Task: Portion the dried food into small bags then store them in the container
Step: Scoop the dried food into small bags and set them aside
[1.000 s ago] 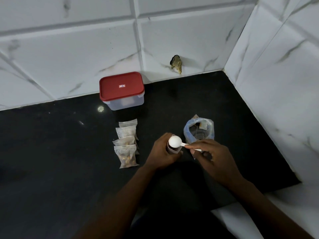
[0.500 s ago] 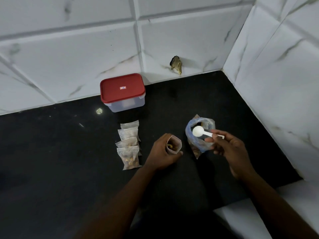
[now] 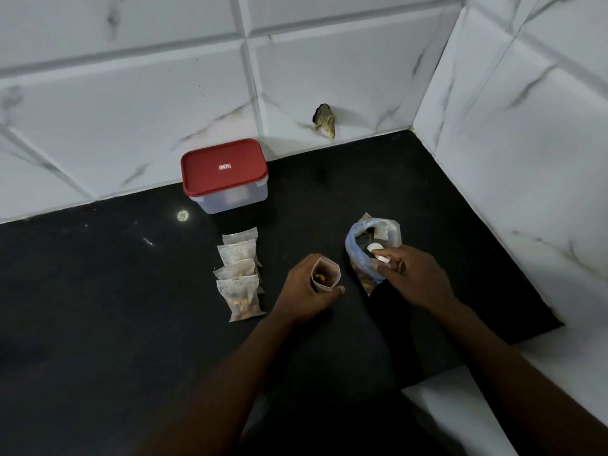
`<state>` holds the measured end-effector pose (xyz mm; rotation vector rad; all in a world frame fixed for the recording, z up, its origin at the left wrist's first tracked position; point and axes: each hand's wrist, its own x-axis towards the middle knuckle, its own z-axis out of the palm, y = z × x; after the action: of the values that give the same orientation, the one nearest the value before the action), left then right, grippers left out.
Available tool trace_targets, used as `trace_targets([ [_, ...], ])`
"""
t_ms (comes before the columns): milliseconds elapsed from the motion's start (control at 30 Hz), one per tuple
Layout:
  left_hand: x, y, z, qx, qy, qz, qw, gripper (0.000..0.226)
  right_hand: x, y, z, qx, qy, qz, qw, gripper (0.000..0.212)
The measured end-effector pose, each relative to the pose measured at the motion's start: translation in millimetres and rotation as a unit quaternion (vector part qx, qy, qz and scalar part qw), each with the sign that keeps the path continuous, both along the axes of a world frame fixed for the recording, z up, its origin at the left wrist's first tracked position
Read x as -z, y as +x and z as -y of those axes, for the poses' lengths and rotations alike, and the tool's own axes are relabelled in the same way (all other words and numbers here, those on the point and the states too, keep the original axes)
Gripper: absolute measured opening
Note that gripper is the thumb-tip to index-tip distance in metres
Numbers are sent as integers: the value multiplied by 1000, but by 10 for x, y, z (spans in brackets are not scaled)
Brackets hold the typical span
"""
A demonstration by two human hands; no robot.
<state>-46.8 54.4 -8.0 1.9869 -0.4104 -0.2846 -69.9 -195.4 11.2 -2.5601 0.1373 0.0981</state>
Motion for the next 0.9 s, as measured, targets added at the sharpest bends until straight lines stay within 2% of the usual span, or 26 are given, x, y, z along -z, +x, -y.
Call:
trace_targets([
  [167,-27,-42,-6,2,0,9,1000,35,-124,-148,-166,19,38,53,998,41],
  [267,-35,-65,-25,-3,-1,7,1000,34,-262,-244,-382,34,121,89,988,34],
  [333,-74,-96,-37,-9,-7,8,1000,31,-360,-300,-585,27,190,72,979,30],
  [433,-128,-146,-81,-29,-43,6,999,26,-433,-352,-863,12,268,23,963,39],
  [600,-112,-206,-253,-70,-38,6,997,31,-410,-353,-1097,1,273,-16,962,57],
  [767,-107,-339,-459,-122,-1,9,993,59,-370,-353,-1307,-42,263,-22,964,30],
  [833,-102,-399,-544,-131,-44,-9,990,59,-361,-345,-1402,-34,269,-15,962,22],
  [900,-130,-470,-657,-142,-99,-43,984,50,-355,-326,-1479,-29,283,-25,958,20],
])
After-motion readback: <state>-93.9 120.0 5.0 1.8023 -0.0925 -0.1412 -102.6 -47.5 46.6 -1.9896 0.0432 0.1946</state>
